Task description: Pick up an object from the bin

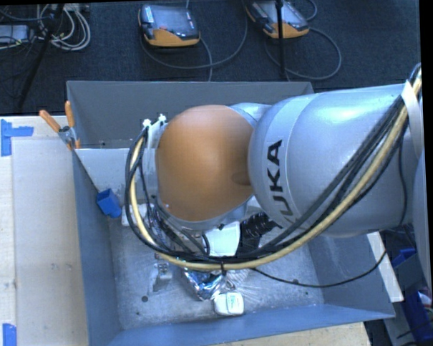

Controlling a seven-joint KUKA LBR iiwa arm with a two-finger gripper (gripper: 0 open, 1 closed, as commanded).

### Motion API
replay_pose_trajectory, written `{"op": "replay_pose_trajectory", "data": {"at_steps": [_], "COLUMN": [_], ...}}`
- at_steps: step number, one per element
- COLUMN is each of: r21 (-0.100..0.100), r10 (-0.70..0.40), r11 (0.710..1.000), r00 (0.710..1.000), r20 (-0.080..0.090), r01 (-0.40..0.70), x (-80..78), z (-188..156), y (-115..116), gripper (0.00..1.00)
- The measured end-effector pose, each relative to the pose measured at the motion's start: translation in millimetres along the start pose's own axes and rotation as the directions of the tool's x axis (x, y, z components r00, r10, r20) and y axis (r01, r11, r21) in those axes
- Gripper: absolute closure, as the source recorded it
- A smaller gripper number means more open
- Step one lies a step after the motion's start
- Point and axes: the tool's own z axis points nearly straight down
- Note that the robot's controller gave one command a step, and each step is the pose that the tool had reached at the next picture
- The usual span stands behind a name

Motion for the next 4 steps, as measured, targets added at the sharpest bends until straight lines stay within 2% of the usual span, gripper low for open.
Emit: {"op": "replay_pose_trajectory", "data": {"at_steps": [1,2,3,4], "r21": [-0.002,-0.002,-0.001,-0.005], "r10": [0.004,-0.003,-0.094,-0.019], "r11": [1.0,1.0,0.996,1.0], "r00": [1.0,1.0,0.996,1.0], "r20": [0.008,0.008,0.007,0.015], "r01": [-0.004,0.003,0.094,0.019], "x": [-2.0,-2.3,-10.3,-25.3], "z": [-4,-4,15,56], "y": [-1,-2,-19,-58], "gripper": [0.0,0.0,0.0,0.0]}}
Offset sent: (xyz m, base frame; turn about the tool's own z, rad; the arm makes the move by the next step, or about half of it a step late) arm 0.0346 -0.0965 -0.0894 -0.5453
